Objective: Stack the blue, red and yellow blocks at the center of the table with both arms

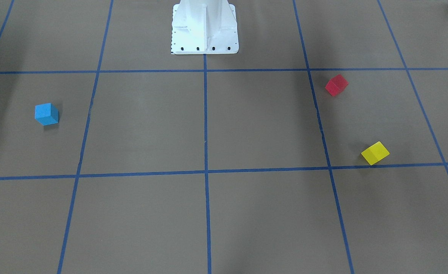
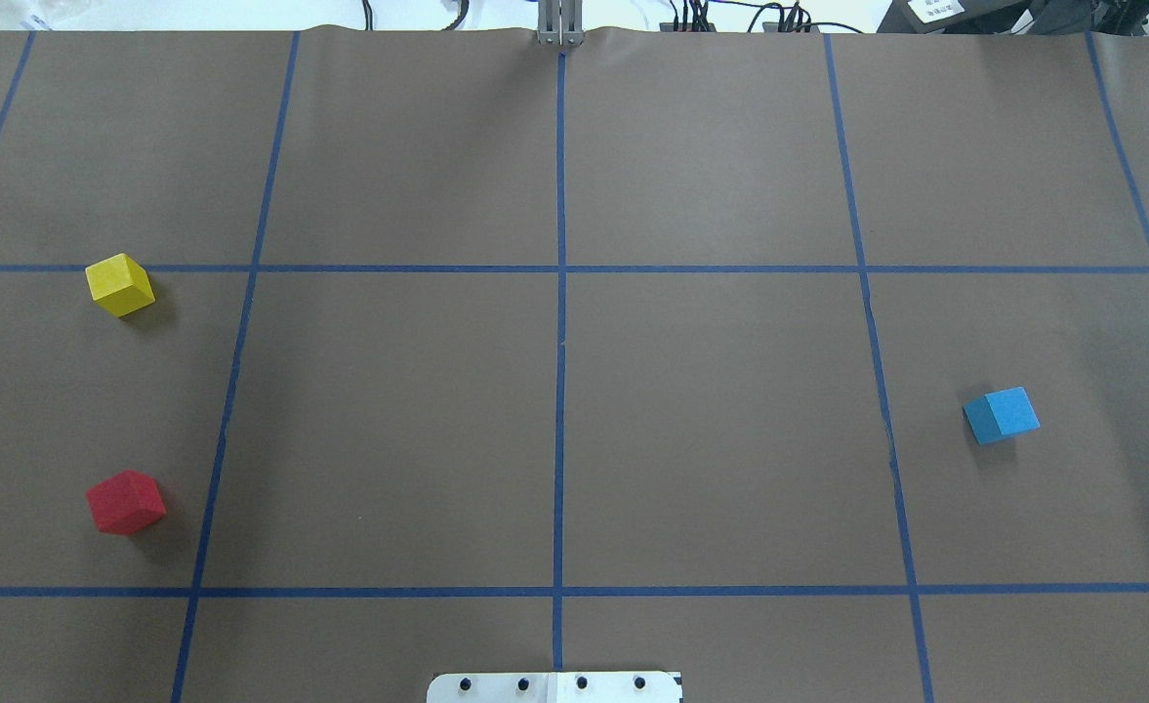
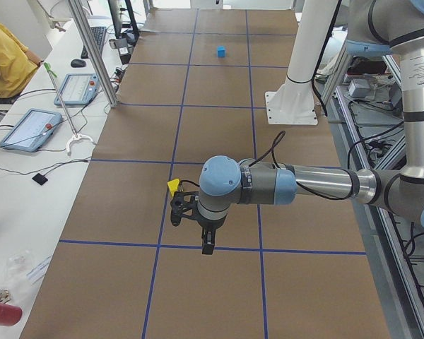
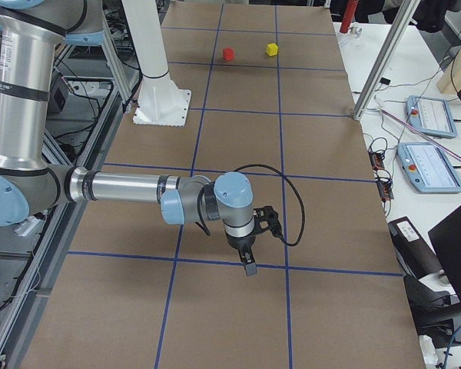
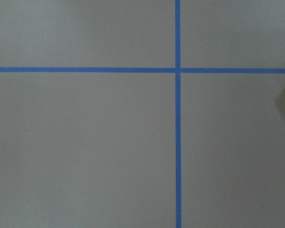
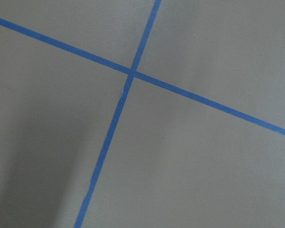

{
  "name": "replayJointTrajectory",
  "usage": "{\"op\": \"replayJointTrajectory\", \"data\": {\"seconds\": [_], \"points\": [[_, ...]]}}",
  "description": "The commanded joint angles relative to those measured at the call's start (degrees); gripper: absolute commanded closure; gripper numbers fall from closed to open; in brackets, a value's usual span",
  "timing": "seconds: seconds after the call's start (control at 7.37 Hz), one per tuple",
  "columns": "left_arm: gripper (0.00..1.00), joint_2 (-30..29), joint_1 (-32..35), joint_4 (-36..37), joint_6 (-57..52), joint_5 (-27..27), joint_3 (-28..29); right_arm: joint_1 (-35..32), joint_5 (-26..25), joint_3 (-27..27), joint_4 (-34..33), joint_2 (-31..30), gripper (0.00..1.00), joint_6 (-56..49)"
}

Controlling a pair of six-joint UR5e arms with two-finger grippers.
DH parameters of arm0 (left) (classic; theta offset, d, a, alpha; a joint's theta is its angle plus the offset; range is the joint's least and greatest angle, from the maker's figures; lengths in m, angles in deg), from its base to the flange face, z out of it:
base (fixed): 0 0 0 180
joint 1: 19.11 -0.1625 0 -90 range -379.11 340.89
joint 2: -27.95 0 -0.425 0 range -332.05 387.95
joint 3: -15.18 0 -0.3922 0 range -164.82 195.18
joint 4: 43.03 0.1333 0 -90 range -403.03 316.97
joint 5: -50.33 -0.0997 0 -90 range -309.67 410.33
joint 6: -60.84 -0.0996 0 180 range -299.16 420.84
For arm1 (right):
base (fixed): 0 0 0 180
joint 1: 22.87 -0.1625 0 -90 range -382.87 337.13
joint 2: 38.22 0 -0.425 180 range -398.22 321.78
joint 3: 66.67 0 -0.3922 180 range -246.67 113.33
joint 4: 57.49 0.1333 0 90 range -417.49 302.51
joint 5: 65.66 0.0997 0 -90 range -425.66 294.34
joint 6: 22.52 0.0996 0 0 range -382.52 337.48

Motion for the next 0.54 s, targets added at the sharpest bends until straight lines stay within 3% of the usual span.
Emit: {"op": "replayJointTrajectory", "data": {"seconds": [0.0, 0.41], "points": [[0.00, 0.1, 0.0, -0.2, 0.2, 0.0, -1.1, -0.7, 5.4, -0.1, -1.2, 1.2, 0.00, 10.4], [0.00, -1.9, -0.1, -1.0, 0.4, 0.0, -1.5, -0.8, 5.4, -1.2, -0.6, 1.2, 0.00, 10.3]]}}
